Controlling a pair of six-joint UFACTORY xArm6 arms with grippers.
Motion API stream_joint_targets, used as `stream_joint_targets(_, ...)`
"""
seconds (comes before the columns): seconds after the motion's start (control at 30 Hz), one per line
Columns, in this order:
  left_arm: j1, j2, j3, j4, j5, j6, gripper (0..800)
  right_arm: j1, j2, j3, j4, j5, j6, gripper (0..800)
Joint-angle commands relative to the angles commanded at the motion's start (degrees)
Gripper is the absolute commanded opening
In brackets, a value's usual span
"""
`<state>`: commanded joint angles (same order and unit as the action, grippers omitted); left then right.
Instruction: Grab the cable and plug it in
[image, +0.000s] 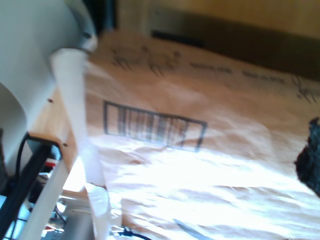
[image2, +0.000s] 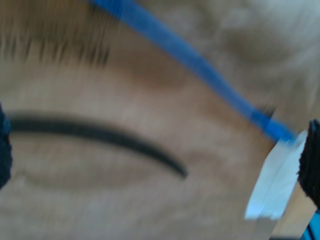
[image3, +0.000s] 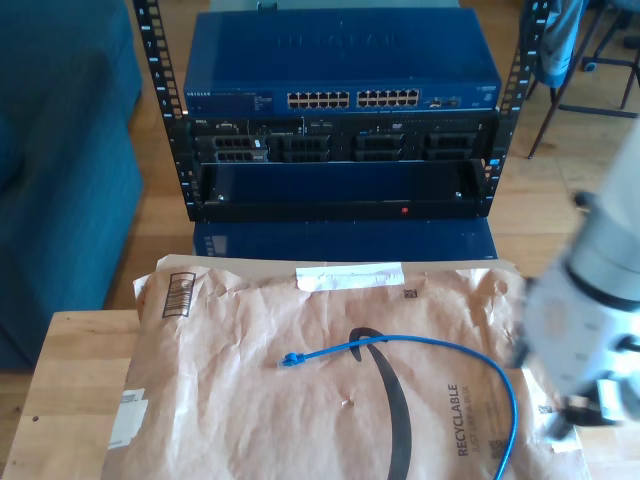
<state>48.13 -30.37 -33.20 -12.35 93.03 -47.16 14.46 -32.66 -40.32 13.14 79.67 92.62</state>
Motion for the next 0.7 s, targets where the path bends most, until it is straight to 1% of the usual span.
stream_joint_targets(0.1, -1.49, -0.26, -0.35, 0.0, -0.18, -1.32, 800, 2.9, 2.9, -1.85, 0.18, -0.26, 2.9, 794)
stream_joint_targets(0.2, -1.49, -0.53, -0.35, 0.0, -0.09, -1.93, 800, 5.19, 5.63, -1.85, 0.18, -0.79, 4.22, 796)
stream_joint_targets(0.27, -1.49, -0.79, -0.09, -0.09, 0.0, -2.37, 800, 6.95, 8.09, -1.85, 0.09, -2.81, 4.22, 796)
stream_joint_targets(0.37, -1.93, -0.18, 0.09, -0.09, -0.44, -2.64, 800, 9.93, 11.6, -2.46, 0.18, -6.77, 4.92, 794)
stream_joint_targets(0.43, -3.6, -0.26, 0.09, 0.0, -0.7, -3.16, 800, 13.01, 14.51, -4.48, 0.09, -8.0, 5.45, 794)
stream_joint_targets(0.57, -8.0, -0.53, 0.09, 0.0, -0.97, -7.56, 800, 18.02, 20.4, -9.14, -0.09, -9.49, 8.7, 796)
stream_joint_targets(0.7, -12.13, -0.62, 0.44, -0.09, -0.97, -10.81, 800, 20.48, 25.32, -10.02, -0.35, -15.03, 8.79, 796)
